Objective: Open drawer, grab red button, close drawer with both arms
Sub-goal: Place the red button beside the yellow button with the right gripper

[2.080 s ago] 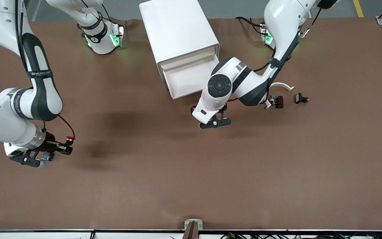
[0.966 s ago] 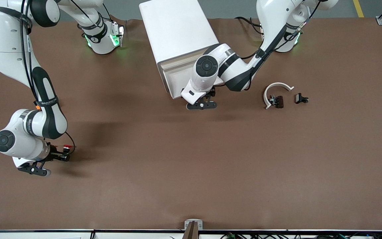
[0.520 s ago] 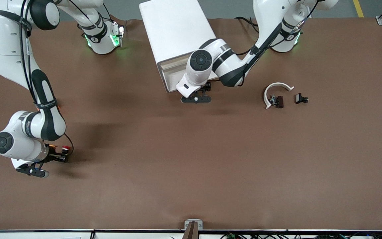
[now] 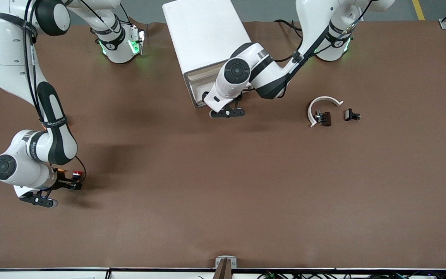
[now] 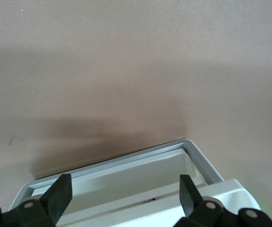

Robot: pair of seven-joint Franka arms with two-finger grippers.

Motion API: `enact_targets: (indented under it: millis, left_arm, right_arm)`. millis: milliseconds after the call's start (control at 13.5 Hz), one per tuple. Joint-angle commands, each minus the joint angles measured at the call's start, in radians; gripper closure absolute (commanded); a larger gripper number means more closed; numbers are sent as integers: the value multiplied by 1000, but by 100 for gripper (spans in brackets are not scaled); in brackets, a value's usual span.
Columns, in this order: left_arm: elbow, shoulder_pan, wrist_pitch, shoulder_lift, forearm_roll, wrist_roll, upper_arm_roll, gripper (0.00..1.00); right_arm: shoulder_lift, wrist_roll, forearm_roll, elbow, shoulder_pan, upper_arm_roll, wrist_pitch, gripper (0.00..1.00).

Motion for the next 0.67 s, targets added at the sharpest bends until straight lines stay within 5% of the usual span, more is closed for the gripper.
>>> enact_targets:
  millis: [0, 594]
  left_arm:
    - [-14, 17, 5, 6, -40, 0, -5, 0]
    - [-30, 0, 5, 8, -169, 0, -5, 0]
  right_arm:
    - [4, 2, -19, 56, -22, 20, -32, 0]
    - [-157, -5, -16, 113, -8, 23, -401, 0]
